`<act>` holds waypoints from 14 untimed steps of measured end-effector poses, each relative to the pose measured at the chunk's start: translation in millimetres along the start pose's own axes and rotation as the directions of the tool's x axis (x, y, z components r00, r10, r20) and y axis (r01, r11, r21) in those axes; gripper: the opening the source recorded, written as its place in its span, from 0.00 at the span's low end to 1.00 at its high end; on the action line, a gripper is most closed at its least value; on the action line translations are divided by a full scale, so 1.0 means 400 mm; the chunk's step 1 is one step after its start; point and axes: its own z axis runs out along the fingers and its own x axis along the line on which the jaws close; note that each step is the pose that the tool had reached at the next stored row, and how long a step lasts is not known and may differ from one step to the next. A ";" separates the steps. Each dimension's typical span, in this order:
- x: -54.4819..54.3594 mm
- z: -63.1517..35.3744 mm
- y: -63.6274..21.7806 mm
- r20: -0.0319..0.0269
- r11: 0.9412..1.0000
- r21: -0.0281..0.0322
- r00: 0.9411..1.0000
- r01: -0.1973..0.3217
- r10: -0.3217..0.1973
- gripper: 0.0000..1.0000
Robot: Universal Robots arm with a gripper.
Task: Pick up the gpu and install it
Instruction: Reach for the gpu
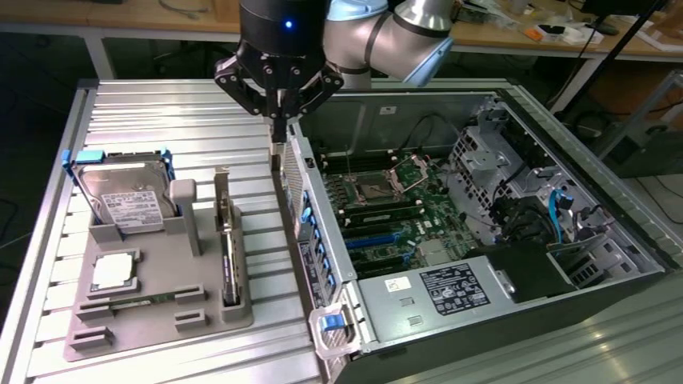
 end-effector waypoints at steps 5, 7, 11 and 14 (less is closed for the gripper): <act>0.005 0.000 -0.004 0.000 1.000 0.000 1.000 0.000 0.000 0.11; 0.007 0.000 -0.006 0.000 1.000 0.000 1.000 0.000 0.000 0.11; 0.009 0.000 -0.012 0.000 1.000 0.000 1.000 0.000 0.000 0.11; 0.012 -0.001 -0.017 0.000 1.000 0.000 1.000 0.000 0.000 0.11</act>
